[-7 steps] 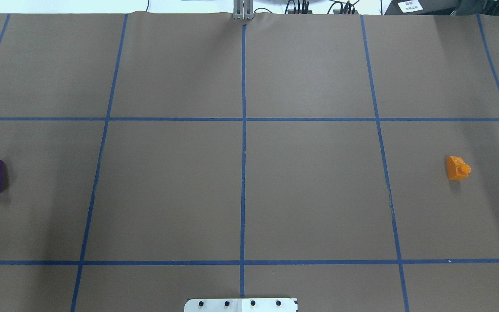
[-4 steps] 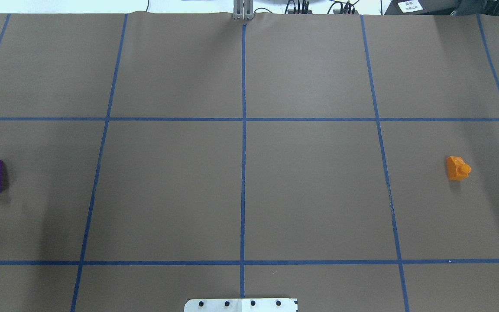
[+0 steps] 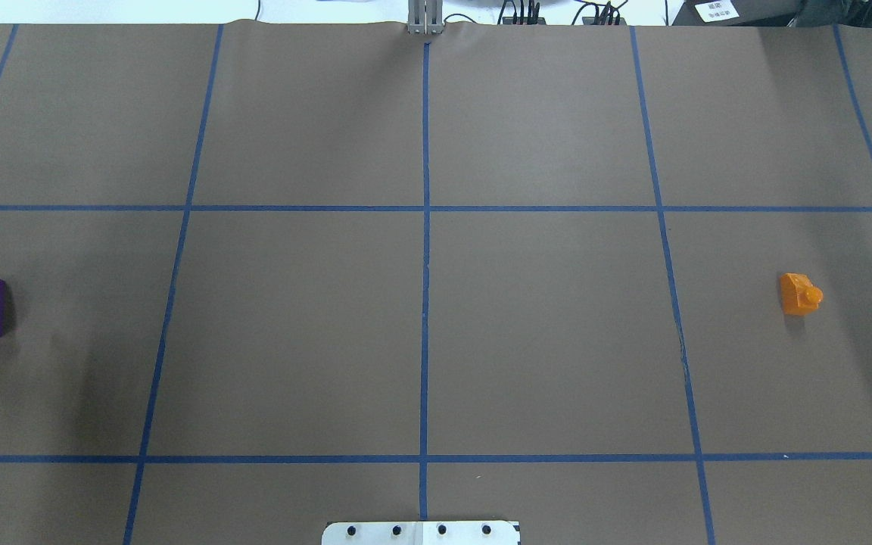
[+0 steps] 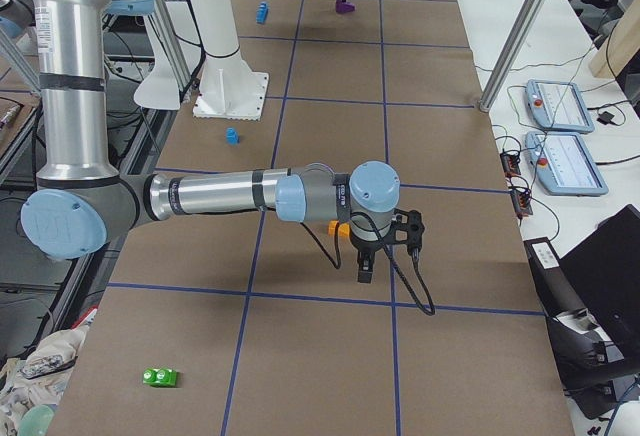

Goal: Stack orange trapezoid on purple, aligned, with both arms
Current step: 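Lower the left gripper onto the purple trapezoid and close on it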

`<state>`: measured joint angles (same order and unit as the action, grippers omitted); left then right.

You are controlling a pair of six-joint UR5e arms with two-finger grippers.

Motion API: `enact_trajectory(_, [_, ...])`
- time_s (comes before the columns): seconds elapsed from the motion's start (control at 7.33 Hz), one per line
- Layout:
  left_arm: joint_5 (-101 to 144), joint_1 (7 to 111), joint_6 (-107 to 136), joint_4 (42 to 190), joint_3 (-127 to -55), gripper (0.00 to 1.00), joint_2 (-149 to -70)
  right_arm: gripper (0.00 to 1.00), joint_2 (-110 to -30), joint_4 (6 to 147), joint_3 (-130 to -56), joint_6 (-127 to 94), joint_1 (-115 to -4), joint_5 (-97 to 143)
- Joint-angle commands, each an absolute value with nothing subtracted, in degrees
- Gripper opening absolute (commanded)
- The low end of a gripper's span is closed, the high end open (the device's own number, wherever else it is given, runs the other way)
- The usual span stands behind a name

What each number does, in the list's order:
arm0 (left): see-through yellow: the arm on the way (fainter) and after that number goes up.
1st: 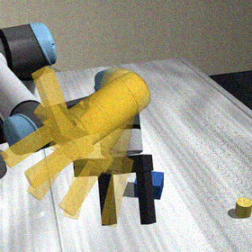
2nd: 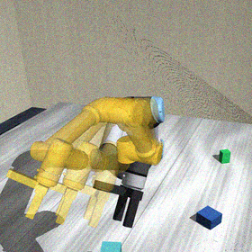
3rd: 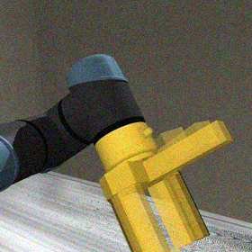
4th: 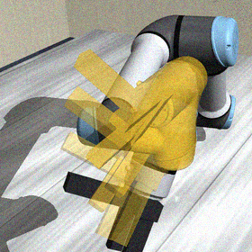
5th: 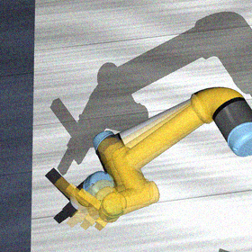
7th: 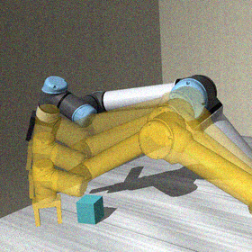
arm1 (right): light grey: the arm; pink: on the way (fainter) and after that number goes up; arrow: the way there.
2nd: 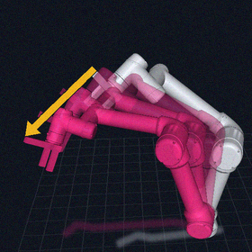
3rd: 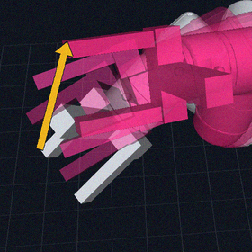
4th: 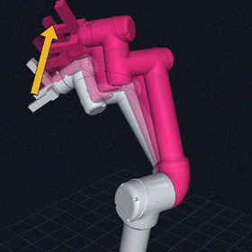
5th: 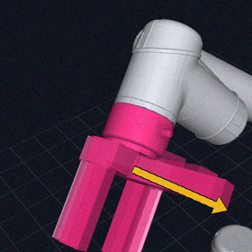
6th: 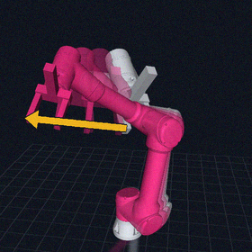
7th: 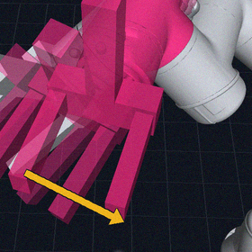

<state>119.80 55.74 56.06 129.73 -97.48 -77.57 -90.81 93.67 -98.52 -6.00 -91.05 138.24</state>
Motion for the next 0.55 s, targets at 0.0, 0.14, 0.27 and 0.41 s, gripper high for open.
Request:
enact_trajectory(0.0, [119.4,54.5,56.2,129.9,-94.0,1.0,-79.8,1.0,-90.7,93.7,-98.5,-6.1,-91.1,138.3])
enact_trajectory(0.14, [119.4,54.0,56.2,130.0,-93.3,0.99,-80.0,1.0,-90.7,93.7,-98.5,-6.1,-91.1,138.3])
enact_trajectory(0.27, [119.4,53.9,56.2,129.9,-93.3,0.82,-80.0,1.0,-90.6,93.7,-98.5,-6.1,-91.1,138.7])
enact_trajectory(0.41, [119.4,53.6,56.2,129.8,-93.3,0.59,-80.0,1.0,-90.5,93.7,-98.5,-6.1,-91.1,138.8])
